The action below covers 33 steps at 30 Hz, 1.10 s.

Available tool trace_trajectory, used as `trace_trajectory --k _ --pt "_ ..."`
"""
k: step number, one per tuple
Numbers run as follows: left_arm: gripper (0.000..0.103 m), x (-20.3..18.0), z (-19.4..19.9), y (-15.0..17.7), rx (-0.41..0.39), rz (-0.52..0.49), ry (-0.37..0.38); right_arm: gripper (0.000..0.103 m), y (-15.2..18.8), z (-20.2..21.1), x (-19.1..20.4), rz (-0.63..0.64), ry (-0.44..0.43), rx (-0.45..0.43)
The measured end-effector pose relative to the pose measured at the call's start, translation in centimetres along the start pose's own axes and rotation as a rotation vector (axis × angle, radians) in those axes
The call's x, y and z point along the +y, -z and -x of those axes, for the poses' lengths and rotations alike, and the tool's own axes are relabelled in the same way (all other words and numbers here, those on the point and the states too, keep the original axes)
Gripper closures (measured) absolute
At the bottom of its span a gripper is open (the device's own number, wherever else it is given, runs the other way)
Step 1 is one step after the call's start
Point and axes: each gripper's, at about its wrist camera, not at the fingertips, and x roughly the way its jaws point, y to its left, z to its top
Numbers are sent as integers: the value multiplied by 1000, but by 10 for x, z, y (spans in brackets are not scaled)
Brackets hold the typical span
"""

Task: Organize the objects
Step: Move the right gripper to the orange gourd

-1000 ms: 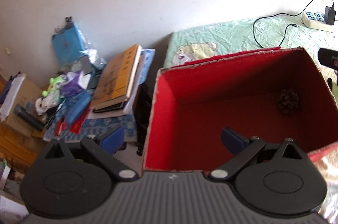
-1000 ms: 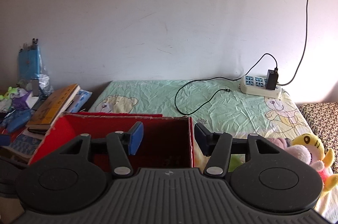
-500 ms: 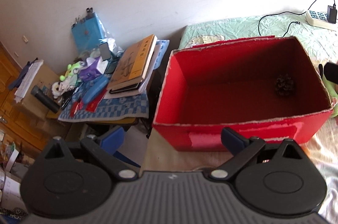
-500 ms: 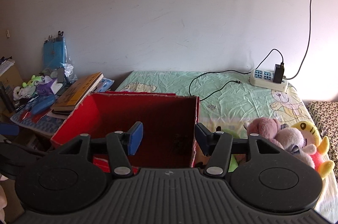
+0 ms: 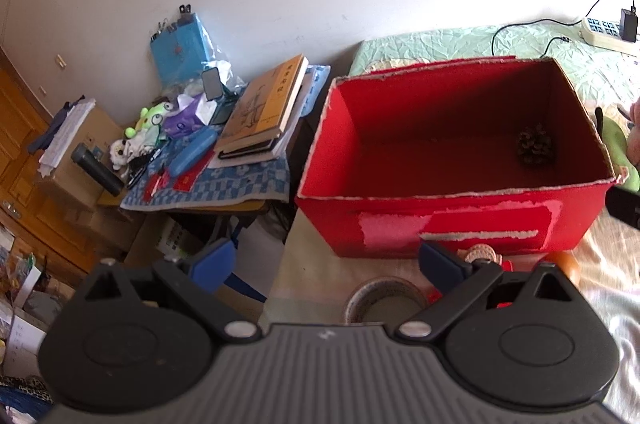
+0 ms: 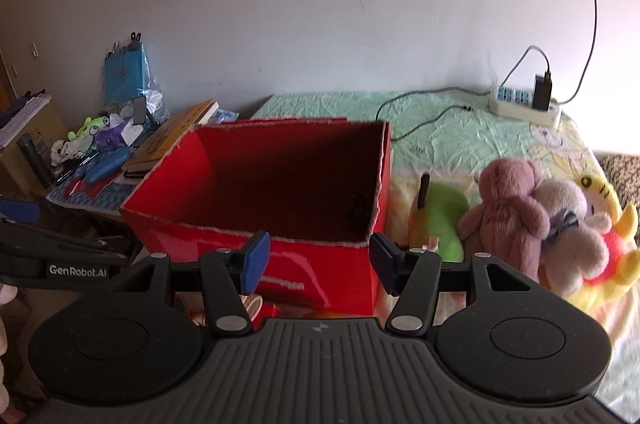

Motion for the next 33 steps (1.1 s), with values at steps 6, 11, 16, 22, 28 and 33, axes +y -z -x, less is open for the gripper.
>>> trace_trajectory --k 6,11,16,22,28,33 --pt "4 -10 -2 6 16 -18 10 45 11 -5 -10 -52 -12 55" --pt "4 -18 -7 11 36 -38 77 45 20 -12 -17 -87 -24 93" --pt "4 -25 -14 26 40 -55 229 46 32 -24 -32 -148 -39 152" --pt "4 -29 -18 40 31 -61 458 48 48 -40 -53 -261 -92 240" --pt "3 -52 -11 50 0 -138 687 51 55 -45 -63 -314 -177 279" --pt "3 -76 -28 55 93 -127 874 53 57 -53 -76 -340 -245 309"
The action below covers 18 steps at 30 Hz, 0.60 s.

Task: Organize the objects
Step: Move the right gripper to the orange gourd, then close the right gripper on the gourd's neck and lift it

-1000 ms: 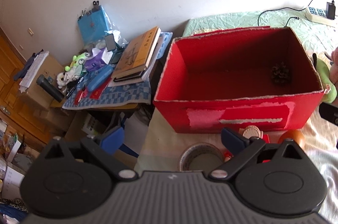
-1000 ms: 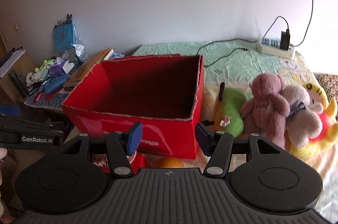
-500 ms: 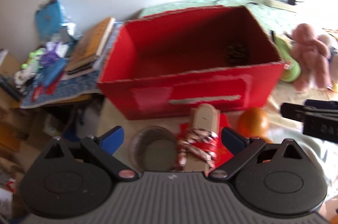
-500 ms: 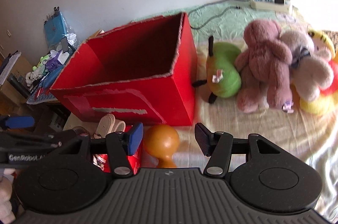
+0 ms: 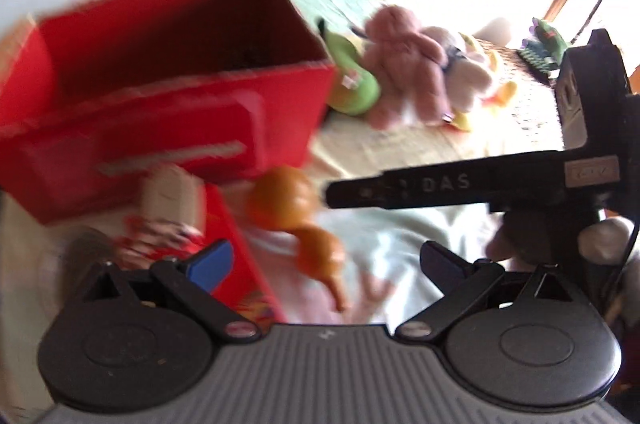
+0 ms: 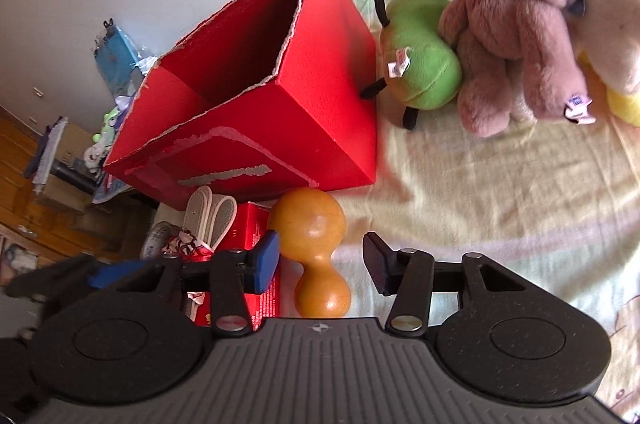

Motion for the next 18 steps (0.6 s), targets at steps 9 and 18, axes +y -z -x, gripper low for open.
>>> trace_trajectory --k 9,18 --pt "1 -1 -41 -1 26 53 38 64 -2 -11 -10 7 -58 78" --pt "27 5 -72 -2 108 37 60 64 -6 -31 -14 15 -97 153"
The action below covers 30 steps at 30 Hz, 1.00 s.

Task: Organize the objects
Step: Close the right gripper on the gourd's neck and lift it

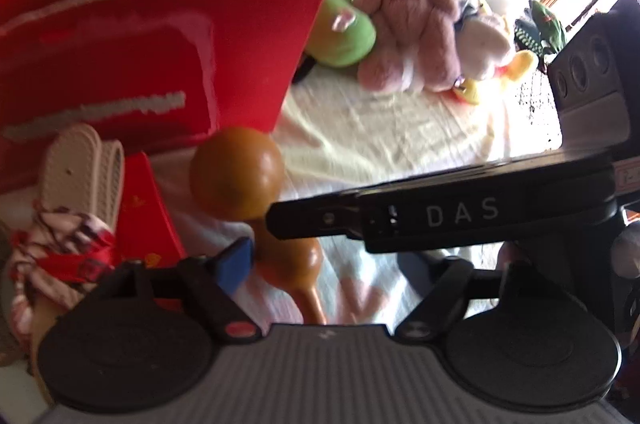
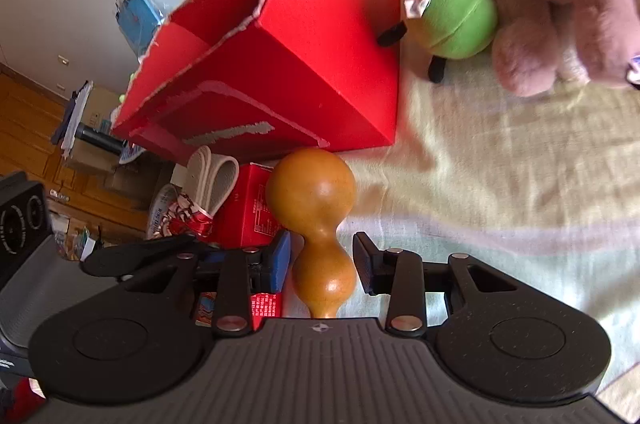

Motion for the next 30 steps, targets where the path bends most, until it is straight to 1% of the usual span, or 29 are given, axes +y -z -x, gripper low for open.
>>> trace_trajectory --k 2,5,6,7,9,11,14,17,24,28,30 --pt "32 5 -4 0 8 14 -5 64 -1 -4 -2 -3 -15 12" --pt "33 11 -7 -2 9 40 -1 64 -4 -10 -4 -5 -20 24" --pt "33 10 -8 -4 7 38 -9 64 -5 -12 -6 -7 -23 30" --pt "36 9 -10 -6 7 30 -19 65 -5 -14 -8 -13 -25 36" --pt "37 5 -13 -8 7 3 -52 66 -6 -14 -11 -27 -34 31" --pt "41 3 -16 -10 10 -12 -65 67 -6 -13 -13 -26 -35 31" --pt "48 4 -15 -13 18 -20 -62 68 -5 -7 -16 -25 -36 28" --pt "49 -1 -9 -16 20 -35 -35 68 -2 3 -20 -56 -49 14" --pt "49 -35 12 -19 -16 -171 15 68 8 47 -24 -103 -60 -76" --pt "49 -52 33 -29 -68 -227 68 68 11 78 -20 -116 -73 -173" --pt "49 -60 47 -35 -109 -261 84 68 10 93 -13 -102 -74 -229"
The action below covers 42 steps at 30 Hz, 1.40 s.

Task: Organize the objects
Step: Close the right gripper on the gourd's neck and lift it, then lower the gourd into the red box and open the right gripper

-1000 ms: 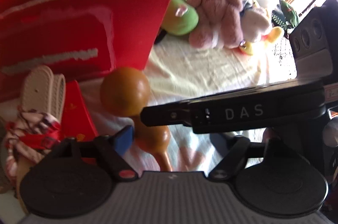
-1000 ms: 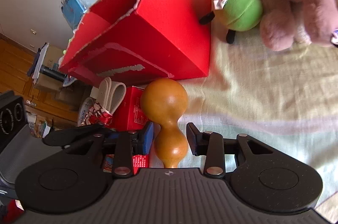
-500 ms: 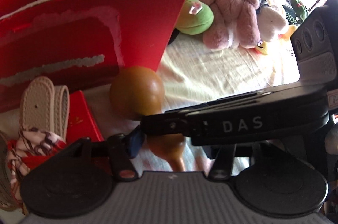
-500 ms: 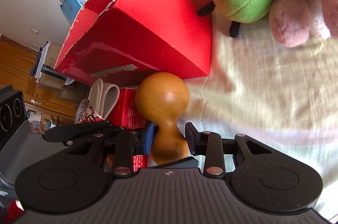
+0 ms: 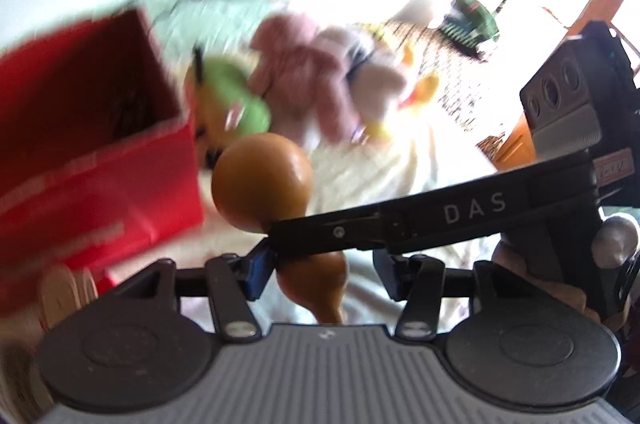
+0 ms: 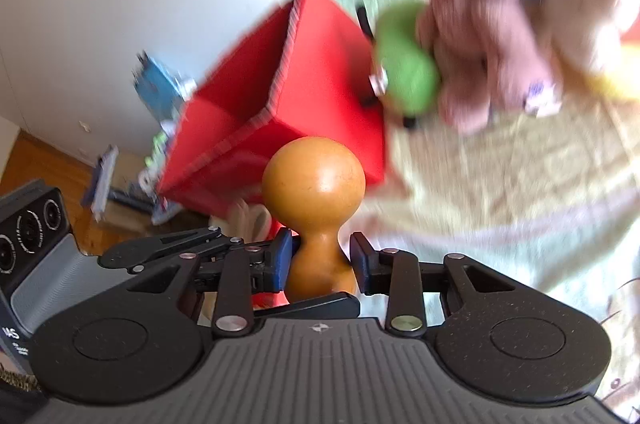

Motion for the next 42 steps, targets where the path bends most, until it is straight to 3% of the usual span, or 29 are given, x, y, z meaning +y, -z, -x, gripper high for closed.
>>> trace_trajectory --k 7,15,22,28,31,32,33,37,42 --pt "49 -1 51 -37 -157 -106 -6 68 -32 21 37 81 -60 -158" --pt "47 49 84 -66 -238 -111 -63 69 -82 -22 78 135 -82 -167" --pt "49 119 65 -84 -159 -38 -50 71 -115 -88 100 163 51 -39" --pt "49 155 26 -82 -68 -9 -54 71 -124 -137 92 176 174 73" --pt "49 170 9 -79 -16 3 -38 73 -123 -151 92 192 246 88" --pt "49 173 5 -79 0 6 -38 80 -123 -157 91 200 271 95" --pt "49 175 2 -78 14 3 -45 100 -124 -163 90 204 286 112" --pt "45 183 -8 -74 60 -11 -77 101 -125 -186 85 226 379 166" --pt "45 199 0 -64 70 -13 -109 99 -123 -186 84 203 371 156"
